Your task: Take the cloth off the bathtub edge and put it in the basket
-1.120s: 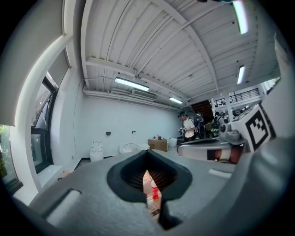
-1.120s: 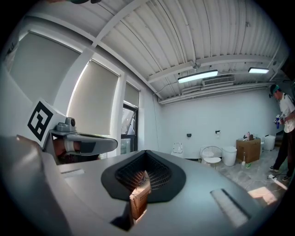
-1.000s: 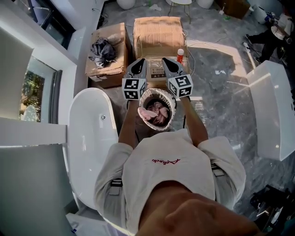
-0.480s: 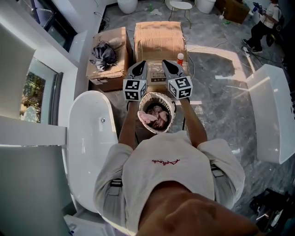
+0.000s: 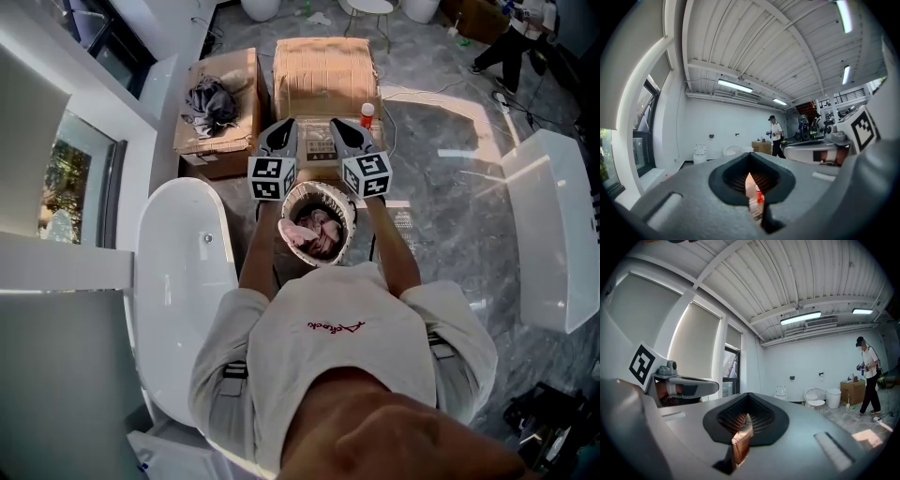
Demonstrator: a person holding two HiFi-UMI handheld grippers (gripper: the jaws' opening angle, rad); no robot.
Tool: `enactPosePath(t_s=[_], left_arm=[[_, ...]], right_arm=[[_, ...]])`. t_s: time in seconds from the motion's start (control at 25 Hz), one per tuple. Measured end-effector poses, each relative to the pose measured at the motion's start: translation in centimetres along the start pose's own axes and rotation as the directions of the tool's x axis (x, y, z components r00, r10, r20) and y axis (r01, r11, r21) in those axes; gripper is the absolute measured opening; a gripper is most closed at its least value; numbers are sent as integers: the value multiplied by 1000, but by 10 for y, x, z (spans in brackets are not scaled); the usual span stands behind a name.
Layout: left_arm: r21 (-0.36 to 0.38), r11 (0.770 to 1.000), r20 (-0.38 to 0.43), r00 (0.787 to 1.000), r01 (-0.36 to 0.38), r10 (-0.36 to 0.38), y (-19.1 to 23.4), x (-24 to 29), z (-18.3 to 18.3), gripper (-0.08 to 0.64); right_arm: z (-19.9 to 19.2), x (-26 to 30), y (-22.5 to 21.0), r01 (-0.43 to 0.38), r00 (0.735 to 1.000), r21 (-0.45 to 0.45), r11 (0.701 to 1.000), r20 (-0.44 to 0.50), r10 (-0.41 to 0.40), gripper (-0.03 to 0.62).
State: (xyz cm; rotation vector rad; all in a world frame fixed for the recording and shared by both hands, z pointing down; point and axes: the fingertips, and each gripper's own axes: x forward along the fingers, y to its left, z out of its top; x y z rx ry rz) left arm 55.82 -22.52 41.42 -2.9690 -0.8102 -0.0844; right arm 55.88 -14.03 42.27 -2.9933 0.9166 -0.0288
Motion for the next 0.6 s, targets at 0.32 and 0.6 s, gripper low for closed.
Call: enactPosePath(t_s=[0.32,0.6], left_arm=[[-20,1000,-11,1000,-5,4,-1,2,-8,0],[-35,999,-5,1000,-6,6,4,5,-9,0]], right_arm=[[-9,1,2,-10,1000,1,1000,-21,10,6],[-10,6,4,-15,999,-16,1000,-34,15,6]])
